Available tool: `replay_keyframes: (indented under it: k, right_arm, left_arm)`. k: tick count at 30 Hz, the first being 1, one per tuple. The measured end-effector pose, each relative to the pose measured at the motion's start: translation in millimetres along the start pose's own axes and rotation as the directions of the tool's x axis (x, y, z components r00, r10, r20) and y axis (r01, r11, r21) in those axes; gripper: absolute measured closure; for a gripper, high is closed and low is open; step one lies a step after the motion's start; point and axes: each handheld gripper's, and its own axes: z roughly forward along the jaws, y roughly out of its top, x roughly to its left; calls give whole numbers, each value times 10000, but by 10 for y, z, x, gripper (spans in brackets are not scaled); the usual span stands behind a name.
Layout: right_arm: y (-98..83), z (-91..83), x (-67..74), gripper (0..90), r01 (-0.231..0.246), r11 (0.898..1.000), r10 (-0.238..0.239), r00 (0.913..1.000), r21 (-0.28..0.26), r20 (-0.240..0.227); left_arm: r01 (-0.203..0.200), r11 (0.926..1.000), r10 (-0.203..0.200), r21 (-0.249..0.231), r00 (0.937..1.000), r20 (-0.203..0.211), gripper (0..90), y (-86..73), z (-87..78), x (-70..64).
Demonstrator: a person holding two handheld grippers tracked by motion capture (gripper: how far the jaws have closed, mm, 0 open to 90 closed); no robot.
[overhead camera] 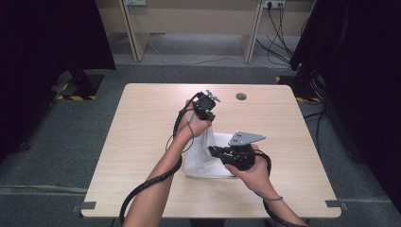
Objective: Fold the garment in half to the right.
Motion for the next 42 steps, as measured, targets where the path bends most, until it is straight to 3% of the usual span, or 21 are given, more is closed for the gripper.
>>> replay_keyframes:
  k: [42]
  right_arm:
    - [-172, -24, -62, 828, -202, 9994, 200, 9998, 289, 80]
  left_arm:
    - [-116, 9996, 110, 246, 9996, 244, 811, -16, 201, -139]
